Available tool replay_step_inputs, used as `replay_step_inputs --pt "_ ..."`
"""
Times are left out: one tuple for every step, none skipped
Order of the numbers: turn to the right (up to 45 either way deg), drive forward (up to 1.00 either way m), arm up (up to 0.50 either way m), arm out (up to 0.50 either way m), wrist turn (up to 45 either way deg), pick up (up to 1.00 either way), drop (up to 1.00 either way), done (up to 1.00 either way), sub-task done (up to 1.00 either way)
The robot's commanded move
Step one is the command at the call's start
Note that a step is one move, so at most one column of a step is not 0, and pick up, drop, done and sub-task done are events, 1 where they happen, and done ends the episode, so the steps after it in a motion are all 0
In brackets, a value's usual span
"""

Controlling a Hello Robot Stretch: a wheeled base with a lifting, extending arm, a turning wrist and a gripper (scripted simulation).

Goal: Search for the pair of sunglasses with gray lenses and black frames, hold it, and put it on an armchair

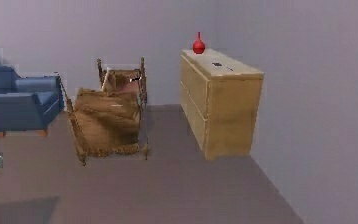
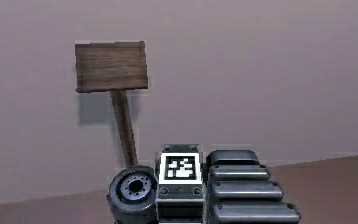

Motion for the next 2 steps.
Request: replay_step_inputs --pt "0.0 0.25 0.0 0.0 0.0 0.0 0.0 0.0 0.0" --pt "-36.0 0.0 0.0 0.0 0.0 0.0 0.0 0.0 0.0"
